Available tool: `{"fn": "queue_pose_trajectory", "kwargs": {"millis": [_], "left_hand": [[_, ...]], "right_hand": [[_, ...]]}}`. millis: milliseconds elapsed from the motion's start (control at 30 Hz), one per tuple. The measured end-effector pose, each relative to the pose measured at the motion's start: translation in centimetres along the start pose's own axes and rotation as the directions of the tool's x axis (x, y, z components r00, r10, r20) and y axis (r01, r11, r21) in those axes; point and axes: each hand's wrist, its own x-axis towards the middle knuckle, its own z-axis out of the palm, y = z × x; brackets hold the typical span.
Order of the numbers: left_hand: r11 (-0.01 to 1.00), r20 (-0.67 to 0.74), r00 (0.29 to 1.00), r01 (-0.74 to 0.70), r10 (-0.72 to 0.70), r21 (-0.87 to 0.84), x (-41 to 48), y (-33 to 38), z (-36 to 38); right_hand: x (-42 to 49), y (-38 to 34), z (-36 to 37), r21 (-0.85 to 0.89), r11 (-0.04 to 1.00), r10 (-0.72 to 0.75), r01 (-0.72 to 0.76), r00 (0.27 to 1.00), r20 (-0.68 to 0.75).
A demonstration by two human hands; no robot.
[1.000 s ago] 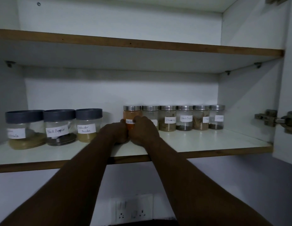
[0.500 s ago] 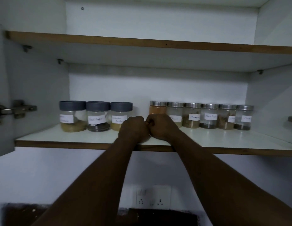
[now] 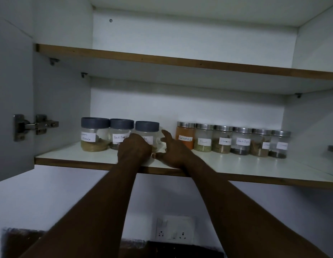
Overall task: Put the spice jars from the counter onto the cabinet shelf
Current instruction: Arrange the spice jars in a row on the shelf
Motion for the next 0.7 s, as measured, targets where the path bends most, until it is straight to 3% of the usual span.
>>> {"fn": "queue_pose_trajectory", "kwargs": {"millis": [300,567,700], "left_hand": [[0.978,0.195,0.970,-0.173,0.148,0.119,2.2,0.3,1.4],[0.917,0.268,0.923,-0.337,0.277,0.213,2.6,1.0,2.7],[0.893,0.276,0.916,-0.363,0.290,0.265,3.3,1.2,3.4]], "right_hand": [[0.3,1.1,0.2,0.131,0.991,0.062,-0.040,0.984,-0.167],[1.1,1.6,0.5,0.128,0.980,0.171,-0.151,0.972,-0.163],[1.6,1.8,0.4,0.047,0.974,0.227,-0.223,0.968,-0.106]]}}
